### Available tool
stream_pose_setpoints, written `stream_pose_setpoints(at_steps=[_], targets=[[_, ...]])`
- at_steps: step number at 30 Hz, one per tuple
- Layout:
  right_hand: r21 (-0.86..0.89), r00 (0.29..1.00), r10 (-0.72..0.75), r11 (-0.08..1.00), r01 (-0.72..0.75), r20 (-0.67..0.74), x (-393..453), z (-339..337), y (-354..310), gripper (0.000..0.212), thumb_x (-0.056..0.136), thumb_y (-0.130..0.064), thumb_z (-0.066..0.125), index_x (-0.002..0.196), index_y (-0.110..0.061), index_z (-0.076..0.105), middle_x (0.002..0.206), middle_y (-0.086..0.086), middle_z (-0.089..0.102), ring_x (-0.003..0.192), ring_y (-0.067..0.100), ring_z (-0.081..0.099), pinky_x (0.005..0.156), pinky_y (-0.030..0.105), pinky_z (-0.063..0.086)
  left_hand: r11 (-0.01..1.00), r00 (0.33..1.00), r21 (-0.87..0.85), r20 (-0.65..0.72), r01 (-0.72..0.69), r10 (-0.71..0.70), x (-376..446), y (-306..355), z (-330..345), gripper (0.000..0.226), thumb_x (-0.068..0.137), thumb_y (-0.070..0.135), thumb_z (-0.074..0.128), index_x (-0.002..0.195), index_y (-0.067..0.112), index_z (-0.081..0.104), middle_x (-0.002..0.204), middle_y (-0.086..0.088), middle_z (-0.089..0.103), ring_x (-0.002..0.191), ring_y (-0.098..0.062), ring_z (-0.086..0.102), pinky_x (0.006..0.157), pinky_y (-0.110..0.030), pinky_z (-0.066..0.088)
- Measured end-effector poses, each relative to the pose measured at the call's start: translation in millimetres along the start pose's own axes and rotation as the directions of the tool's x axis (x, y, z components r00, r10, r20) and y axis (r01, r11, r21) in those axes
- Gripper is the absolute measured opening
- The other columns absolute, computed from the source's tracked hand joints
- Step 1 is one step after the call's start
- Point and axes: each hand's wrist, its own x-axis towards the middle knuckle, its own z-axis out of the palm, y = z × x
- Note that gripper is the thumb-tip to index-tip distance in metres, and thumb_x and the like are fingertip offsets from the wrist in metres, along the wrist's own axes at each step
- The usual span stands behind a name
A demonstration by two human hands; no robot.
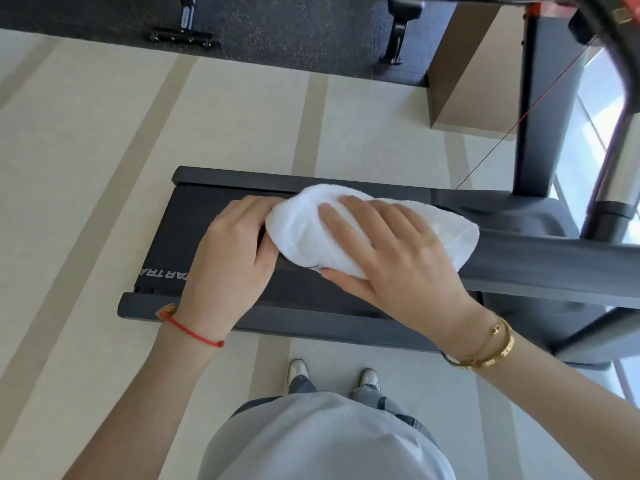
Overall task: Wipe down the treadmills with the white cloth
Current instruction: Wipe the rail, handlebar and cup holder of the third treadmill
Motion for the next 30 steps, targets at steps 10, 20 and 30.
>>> stream_pose_setpoints(at_steps=[10,20,30], targets=[[0.021,0.964,0.266,0.964,-0.266,-0.023,-6,-15,26,0.05,0.097,-0.06,0.037,0.086,-0.018,0.063,0.062,-0.002,0.053,0.054,0.024,0.048,0.048,0.03,0.031,0.999,1.0,0.037,-0.005,-0.03,0.03,0,2,-1,0.032,0.105,0.018,0.04,0.116,0.005,0.068,0.115,-0.004,0.07,0.109,-0.019,0.063,0.1,-0.028,0.047],[0.4,0.763,0.07,0.819,-0.411,0.642,64,-13,28,0.05,0.096,-0.065,0.026,0.106,-0.031,0.061,0.083,-0.001,0.064,0.074,0.017,0.056,0.061,0.029,0.037,0.998,1.0,0.055,-0.02,-0.017,0.018,-1,2,1,0.032,0.103,0.019,0.04,0.112,0.004,0.067,0.107,-0.005,0.07,0.099,-0.021,0.063,0.09,-0.021,0.044],[0.336,0.655,0.141,0.768,-0.545,0.742,56,-15,50,0.058,0.096,-0.065,0.026,0.085,-0.02,0.06,0.075,0.001,0.056,0.07,0.02,0.051,0.063,0.033,0.033,0.993,0.995,0.058,0.007,-0.099,0.099,3,10,4,0.033,0.102,0.026,0.043,0.112,0.008,0.069,0.107,-0.001,0.07,0.1,-0.02,0.063,0.093,-0.037,0.049]])
